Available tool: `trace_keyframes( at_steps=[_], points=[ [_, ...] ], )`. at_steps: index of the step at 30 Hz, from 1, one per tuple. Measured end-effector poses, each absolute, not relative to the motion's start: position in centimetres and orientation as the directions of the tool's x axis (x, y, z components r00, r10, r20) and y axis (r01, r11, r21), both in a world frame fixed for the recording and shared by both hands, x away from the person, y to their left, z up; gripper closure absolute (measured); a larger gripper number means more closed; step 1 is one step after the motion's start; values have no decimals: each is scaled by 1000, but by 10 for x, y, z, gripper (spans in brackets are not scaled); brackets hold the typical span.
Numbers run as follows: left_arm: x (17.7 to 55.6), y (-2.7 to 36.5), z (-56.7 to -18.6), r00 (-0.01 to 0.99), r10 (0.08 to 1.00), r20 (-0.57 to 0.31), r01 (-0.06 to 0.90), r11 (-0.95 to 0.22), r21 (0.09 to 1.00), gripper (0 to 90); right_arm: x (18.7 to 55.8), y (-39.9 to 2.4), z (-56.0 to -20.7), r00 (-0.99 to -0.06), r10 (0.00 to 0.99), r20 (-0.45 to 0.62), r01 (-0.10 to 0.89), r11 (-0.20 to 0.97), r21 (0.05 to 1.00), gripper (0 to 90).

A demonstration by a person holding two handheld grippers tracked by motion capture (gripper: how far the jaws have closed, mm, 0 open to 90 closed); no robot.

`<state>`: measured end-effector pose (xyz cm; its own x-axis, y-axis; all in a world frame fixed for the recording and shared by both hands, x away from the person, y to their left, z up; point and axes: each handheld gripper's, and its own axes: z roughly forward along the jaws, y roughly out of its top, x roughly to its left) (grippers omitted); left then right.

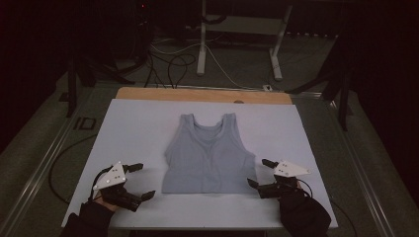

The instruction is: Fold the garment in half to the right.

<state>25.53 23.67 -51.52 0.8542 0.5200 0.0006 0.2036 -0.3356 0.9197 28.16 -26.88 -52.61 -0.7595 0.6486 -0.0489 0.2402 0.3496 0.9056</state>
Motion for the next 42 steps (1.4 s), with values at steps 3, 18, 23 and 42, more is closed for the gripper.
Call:
trace_keyframes(
  at_steps=[3, 18, 23, 42],
  points=[
    [255, 236, -515, 853, 522, -1, 206, -335, 920, 4, 281, -268, -526, -761, 646, -52, 240, 355, 904, 89],
    [254, 229, -514, 860, 511, 16, 193, -354, 915, 4, 282, -264, -528, -770, 637, -26, 268, 360, 894, 89],
    [253, 227, -510, 866, 500, 18, 180, -345, 921, 4, 283, -262, -527, -771, 637, -25, 265, 355, 896, 89],
    [250, 208, -476, 864, 499, 62, 147, -369, 918, 4, 285, -251, -493, -761, 648, -28, 241, 323, 915, 89]
  ],
)
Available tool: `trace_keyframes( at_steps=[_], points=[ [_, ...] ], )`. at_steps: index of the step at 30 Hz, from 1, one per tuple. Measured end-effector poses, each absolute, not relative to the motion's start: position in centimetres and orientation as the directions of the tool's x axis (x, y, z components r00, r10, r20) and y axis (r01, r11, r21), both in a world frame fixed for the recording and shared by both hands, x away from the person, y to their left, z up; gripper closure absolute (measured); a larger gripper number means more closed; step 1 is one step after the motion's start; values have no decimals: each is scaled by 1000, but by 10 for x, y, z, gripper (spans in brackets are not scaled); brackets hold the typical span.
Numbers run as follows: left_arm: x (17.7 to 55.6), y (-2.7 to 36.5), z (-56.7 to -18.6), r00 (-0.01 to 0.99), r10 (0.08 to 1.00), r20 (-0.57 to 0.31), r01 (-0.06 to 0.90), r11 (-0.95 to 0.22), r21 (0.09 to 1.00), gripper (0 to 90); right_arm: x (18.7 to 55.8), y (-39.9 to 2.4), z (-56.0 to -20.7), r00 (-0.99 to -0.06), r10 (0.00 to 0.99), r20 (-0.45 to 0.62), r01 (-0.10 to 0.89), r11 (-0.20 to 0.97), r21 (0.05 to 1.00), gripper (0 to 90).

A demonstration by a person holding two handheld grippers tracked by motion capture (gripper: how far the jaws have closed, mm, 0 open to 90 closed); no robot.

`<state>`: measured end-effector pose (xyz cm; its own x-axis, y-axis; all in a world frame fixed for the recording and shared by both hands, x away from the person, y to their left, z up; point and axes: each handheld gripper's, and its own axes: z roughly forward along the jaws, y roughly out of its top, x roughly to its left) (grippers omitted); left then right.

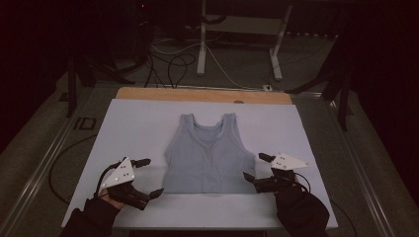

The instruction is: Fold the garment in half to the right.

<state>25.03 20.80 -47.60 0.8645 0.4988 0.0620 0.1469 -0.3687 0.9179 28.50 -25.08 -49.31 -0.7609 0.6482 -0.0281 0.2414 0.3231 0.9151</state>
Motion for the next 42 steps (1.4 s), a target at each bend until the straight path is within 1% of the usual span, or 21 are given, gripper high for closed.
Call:
trace_keyframes(
  at_steps=[6, 7, 9, 10, 15, 19, 28, 38, 40, 42],
  points=[
    [251, 205, -466, 866, 494, 71, 144, -384, 912, 4, 293, -243, -479, -772, 633, -52, 219, 342, 914, 90],
    [252, 204, -464, 862, 500, 82, 144, -397, 906, 4, 298, -239, -473, -776, 628, -59, 207, 342, 916, 90],
    [252, 203, -462, 863, 500, 77, 150, -398, 905, 4, 301, -238, -471, -780, 623, -65, 198, 344, 918, 90],
    [252, 202, -460, 860, 503, 88, 144, -405, 903, 4, 303, -235, -468, -782, 621, -55, 199, 333, 922, 90],
    [253, 199, -455, 856, 508, 95, 152, -422, 894, 4, 318, -222, -454, -793, 603, -84, 170, 352, 920, 90],
    [254, 198, -451, 859, 503, 94, 147, -419, 896, 4, 330, -212, -445, -801, 593, -89, 157, 350, 924, 91],
    [254, 192, -448, 858, 502, 109, 140, -433, 890, 4, 355, -184, -438, -829, 554, -77, 147, 348, 926, 95],
    [253, 184, -452, 842, 529, 110, 165, -446, 880, 4, 382, -151, -433, -856, 513, -61, 147, 355, 923, 94],
    [253, 182, -454, 838, 535, 103, 177, -447, 877, 4, 387, -144, -431, -859, 507, -71, 134, 357, 924, 95],
    [253, 179, -456, 839, 539, 77, 211, -452, 867, 4, 392, -138, -429, -864, 499, -69, 130, 353, 926, 94]
  ],
)
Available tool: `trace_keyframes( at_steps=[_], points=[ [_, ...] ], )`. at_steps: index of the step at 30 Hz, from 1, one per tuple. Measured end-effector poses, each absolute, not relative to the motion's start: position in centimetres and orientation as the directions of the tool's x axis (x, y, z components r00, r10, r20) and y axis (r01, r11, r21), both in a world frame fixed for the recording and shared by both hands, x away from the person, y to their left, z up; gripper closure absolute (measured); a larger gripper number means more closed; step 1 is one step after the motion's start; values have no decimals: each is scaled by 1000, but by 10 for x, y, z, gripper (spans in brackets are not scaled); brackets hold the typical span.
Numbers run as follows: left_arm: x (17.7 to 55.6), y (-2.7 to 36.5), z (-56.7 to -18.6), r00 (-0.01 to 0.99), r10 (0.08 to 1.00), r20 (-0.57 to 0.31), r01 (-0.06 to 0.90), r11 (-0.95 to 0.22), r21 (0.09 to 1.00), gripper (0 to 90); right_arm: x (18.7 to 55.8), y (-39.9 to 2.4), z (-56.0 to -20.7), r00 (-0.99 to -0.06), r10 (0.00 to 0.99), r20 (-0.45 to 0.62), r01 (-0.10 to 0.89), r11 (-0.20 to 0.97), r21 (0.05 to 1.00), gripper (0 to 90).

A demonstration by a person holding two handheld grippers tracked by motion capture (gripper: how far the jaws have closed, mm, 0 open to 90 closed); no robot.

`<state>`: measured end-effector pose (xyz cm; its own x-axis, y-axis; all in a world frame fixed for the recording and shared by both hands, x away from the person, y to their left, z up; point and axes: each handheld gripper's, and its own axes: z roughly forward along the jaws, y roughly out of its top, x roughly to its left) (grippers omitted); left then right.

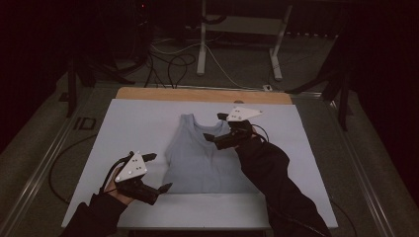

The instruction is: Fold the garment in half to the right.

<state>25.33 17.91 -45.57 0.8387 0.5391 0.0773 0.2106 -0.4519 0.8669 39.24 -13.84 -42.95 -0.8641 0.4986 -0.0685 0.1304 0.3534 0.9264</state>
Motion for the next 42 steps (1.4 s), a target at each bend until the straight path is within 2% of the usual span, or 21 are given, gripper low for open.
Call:
trace_keyframes(
  at_steps=[8, 14, 19, 26, 28, 34, 42],
  points=[
    [255, 168, -471, 831, 553, 60, 256, -475, 842, 4, 412, -113, -428, -880, 475, -23, 161, 343, 926, 95],
    [256, 163, -478, 833, 550, 60, 256, -478, 840, 4, 426, -97, -433, -885, 466, -22, 165, 356, 920, 94],
    [259, 159, -488, 846, 532, 37, 286, -511, 810, 5, 438, -88, -439, -884, 468, -11, 180, 361, 915, 95],
    [268, 164, -505, 832, 554, -3, 360, -535, 764, 6, 448, -77, -446, -888, 460, 10, 203, 371, 906, 95],
    [267, 165, -508, 829, 559, 15, 356, -547, 758, 57, 451, -74, -448, -888, 459, 17, 209, 370, 905, 95],
    [268, 166, -511, 822, 569, 15, 371, -555, 744, 61, 461, -67, -456, -887, 462, 21, 223, 388, 894, 95],
    [273, 168, -520, 795, 607, -9, 440, -566, 697, 102, 475, -56, -463, -878, 477, 30, 250, 405, 880, 94]
  ],
)
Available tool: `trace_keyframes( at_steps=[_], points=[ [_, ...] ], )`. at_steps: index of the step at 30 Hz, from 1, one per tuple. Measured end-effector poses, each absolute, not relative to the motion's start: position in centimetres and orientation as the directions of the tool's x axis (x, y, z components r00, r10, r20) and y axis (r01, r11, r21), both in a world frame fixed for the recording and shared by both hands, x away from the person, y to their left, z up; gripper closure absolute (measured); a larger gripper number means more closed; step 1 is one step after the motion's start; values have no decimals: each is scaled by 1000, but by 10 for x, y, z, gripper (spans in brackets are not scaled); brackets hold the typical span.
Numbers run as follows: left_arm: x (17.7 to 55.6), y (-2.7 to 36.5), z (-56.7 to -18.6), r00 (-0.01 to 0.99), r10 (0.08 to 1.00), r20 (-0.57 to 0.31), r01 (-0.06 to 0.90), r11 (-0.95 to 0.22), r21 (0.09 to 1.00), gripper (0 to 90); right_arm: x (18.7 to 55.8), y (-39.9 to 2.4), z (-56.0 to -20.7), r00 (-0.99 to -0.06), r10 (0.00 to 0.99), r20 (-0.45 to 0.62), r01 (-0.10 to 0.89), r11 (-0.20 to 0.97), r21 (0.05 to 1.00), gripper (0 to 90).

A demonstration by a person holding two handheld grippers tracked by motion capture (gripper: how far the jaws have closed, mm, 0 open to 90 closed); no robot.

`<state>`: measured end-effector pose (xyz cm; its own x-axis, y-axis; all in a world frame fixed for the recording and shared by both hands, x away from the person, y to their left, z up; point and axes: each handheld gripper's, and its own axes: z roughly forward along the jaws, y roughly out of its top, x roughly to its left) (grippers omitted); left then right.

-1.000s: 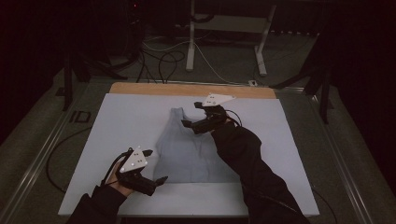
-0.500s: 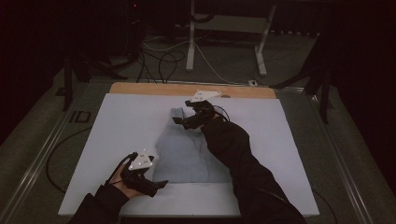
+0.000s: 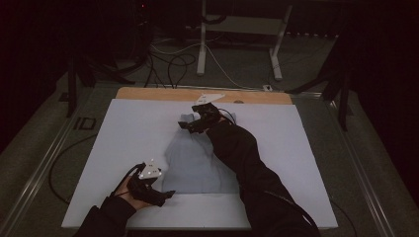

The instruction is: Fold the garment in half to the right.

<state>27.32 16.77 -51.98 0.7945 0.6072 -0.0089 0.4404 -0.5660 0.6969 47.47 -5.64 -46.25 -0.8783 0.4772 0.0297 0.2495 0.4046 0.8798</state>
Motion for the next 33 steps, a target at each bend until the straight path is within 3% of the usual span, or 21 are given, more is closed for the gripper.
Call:
trace_keyframes(
  at_steps=[7, 14, 21, 27, 33],
  points=[
    [279, 166, -529, 800, 599, -26, 454, -577, 679, 229, 484, -43, -468, -882, 470, 34, 258, 421, 869, 95],
    [281, 164, -533, 816, 577, -32, 447, -595, 668, 301, 487, -39, -470, -884, 466, 30, 260, 439, 860, 95],
    [277, 158, -530, 854, 519, 3, 387, -640, 663, 548, 490, -37, -472, -884, 467, 34, 265, 439, 858, 95],
    [277, 151, -526, 866, 498, 44, 345, -660, 667, 831, 494, -32, -473, -887, 460, 31, 267, 457, 849, 121],
    [276, 151, -517, 870, 491, 49, 307, -616, 726, 865, 504, -29, -473, -866, 500, 26, 289, 457, 841, 122]
  ],
)
